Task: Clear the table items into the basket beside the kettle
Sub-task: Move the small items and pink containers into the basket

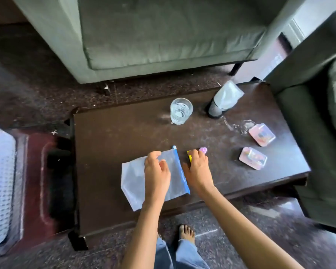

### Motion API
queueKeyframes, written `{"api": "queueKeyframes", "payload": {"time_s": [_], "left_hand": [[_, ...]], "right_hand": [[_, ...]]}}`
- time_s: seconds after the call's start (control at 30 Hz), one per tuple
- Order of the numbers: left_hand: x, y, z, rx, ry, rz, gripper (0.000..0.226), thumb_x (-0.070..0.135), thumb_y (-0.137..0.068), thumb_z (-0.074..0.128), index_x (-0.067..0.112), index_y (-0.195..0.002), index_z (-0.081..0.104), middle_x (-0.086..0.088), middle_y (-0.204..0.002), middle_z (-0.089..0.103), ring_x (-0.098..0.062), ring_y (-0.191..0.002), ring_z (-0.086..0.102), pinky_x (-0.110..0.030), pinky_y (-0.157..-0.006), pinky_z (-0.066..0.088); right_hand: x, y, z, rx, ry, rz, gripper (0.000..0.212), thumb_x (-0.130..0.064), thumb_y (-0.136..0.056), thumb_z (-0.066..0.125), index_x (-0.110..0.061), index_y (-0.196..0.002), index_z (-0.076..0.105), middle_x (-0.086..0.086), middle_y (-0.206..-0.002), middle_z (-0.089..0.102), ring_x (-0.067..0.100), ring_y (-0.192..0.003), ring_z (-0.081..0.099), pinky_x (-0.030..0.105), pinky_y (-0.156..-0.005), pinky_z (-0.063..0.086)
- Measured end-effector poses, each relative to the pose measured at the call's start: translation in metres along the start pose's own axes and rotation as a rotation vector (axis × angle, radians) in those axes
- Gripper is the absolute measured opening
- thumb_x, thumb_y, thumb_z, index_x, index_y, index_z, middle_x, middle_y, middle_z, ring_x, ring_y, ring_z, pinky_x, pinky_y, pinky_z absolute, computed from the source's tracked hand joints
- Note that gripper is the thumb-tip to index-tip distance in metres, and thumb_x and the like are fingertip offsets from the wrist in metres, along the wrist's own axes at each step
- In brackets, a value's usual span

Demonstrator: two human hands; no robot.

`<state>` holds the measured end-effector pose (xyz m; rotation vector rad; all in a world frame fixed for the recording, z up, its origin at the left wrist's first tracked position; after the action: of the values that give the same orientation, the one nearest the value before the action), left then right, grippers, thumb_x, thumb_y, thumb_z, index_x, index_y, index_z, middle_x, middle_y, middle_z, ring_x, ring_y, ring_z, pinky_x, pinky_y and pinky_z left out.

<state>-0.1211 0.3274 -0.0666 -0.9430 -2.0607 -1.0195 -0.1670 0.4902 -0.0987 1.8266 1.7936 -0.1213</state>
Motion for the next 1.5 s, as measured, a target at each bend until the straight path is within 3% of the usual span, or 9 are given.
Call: {"api": "queueKeyframes", "payload": {"time_s": [0.13, 0.33, 0.43, 0.6, 0.83, 1.0, 1.17, 1.3, 1.5], "left_hand": [[-0.004, 0.008, 0.031, -0.057, -0.017, -0.032, 0.03, 0.011, -0.096, 0.039, 0.01, -0.124, 0.049, -0.008, -0.133, 0.05, -0.023, -0.119, 0.052, -0.025, -0.093, 0.039], [-0.007, 0.006, 0.042, -0.038, -0.031, -0.033, 0.027, 0.012, -0.096, 0.041, 0.012, -0.122, 0.049, -0.007, -0.132, 0.051, -0.021, -0.119, 0.052, -0.024, -0.09, 0.041], [-0.01, 0.001, 0.032, 0.0, -0.024, -0.03, 0.028, 0.012, -0.096, 0.042, 0.012, -0.123, 0.049, -0.006, -0.132, 0.051, -0.019, -0.118, 0.053, -0.023, -0.089, 0.041], [-0.026, -0.011, -0.004, 0.055, 0.02, -0.069, 0.03, 0.012, -0.096, 0.041, 0.012, -0.126, 0.049, -0.004, -0.133, 0.052, -0.018, -0.12, 0.052, -0.02, -0.087, 0.038], [-0.045, -0.036, -0.111, 0.195, 0.084, -0.061, 0.03, 0.009, -0.095, 0.042, 0.009, -0.123, 0.051, -0.007, -0.13, 0.054, -0.017, -0.116, 0.053, -0.021, -0.088, 0.038], [-0.056, -0.049, -0.217, 0.347, 0.151, -0.028, 0.029, 0.008, -0.094, 0.044, 0.008, -0.123, 0.052, -0.009, -0.128, 0.054, -0.011, -0.107, 0.053, -0.019, -0.086, 0.038], [-0.082, -0.053, -0.31, 0.54, 0.203, -0.039, 0.028, 0.006, -0.094, 0.046, 0.004, -0.121, 0.051, -0.008, -0.122, 0.056, -0.014, -0.106, 0.055, -0.014, -0.082, 0.04], [-0.117, -0.047, -0.355, 0.696, 0.22, -0.096, 0.03, 0.004, -0.092, 0.046, -0.001, -0.121, 0.048, -0.018, -0.121, 0.054, -0.031, -0.113, 0.056, -0.045, -0.095, 0.046], [-0.157, -0.037, -0.373, 0.834, 0.489, -0.218, 0.034, -0.004, -0.094, 0.037, -0.009, -0.127, 0.037, -0.026, -0.131, 0.043, -0.031, -0.116, 0.052, -0.019, -0.091, 0.037]], "right_hand": [[0.052, -0.001, 0.007, -0.048, 0.013, 0.133, 0.047, -0.021, -0.089, 0.059, -0.001, -0.128, 0.041, 0.019, -0.118, 0.049, 0.039, -0.108, 0.046, 0.044, -0.09, 0.041], [0.079, -0.005, 0.029, -0.161, 0.005, 0.217, 0.034, -0.028, -0.087, 0.064, -0.007, -0.105, 0.044, 0.013, -0.11, 0.054, 0.034, -0.104, 0.054, 0.04, -0.076, 0.046], [0.082, -0.007, 0.041, -0.202, 0.035, 0.241, 0.025, -0.025, -0.088, 0.061, -0.01, -0.098, 0.044, 0.011, -0.105, 0.058, 0.034, -0.096, 0.058, 0.034, -0.066, 0.04], [0.058, -0.011, 0.031, -0.09, 0.075, 0.225, 0.012, -0.02, -0.086, 0.053, -0.011, -0.094, 0.051, 0.008, -0.093, 0.058, 0.035, -0.087, 0.059, 0.033, -0.063, 0.037], [-0.089, -0.026, -0.004, 0.13, -0.077, -0.082, 0.013, -0.02, -0.081, 0.061, -0.012, -0.091, 0.059, 0.007, -0.085, 0.062, 0.033, -0.075, 0.057, 0.038, -0.065, 0.046], [-0.227, -0.032, 0.018, 0.076, -0.233, -0.275, 0.006, -0.022, -0.076, 0.063, -0.02, -0.081, 0.06, 0.001, -0.072, 0.063, 0.022, -0.066, 0.057, 0.035, -0.065, 0.049], [-0.365, -0.014, 0.061, -0.083, -0.278, -0.516, 0.009, -0.017, -0.075, 0.067, -0.016, -0.084, 0.066, 0.0, -0.073, 0.067, 0.02, -0.067, 0.058, 0.034, -0.067, 0.051], [-0.453, 0.002, 0.114, -0.238, -0.196, -0.67, 0.01, -0.016, -0.074, 0.068, -0.014, -0.084, 0.069, 0.002, -0.073, 0.07, 0.021, -0.067, 0.063, 0.037, -0.068, 0.054], [-0.523, 0.031, 0.193, -0.384, 0.161, -0.841, 0.023, -0.021, -0.077, 0.064, -0.018, -0.099, 0.069, 0.01, -0.098, 0.069, 0.032, -0.093, 0.063, 0.036, -0.076, 0.052]]}}
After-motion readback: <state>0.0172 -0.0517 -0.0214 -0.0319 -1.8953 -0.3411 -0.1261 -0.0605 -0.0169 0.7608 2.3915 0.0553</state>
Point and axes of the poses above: each hand's wrist, its own y-axis away from the middle knuckle, its own z-axis out of the palm, x = y × z, the point moved 10 cm from there along -y, towards the middle knuckle
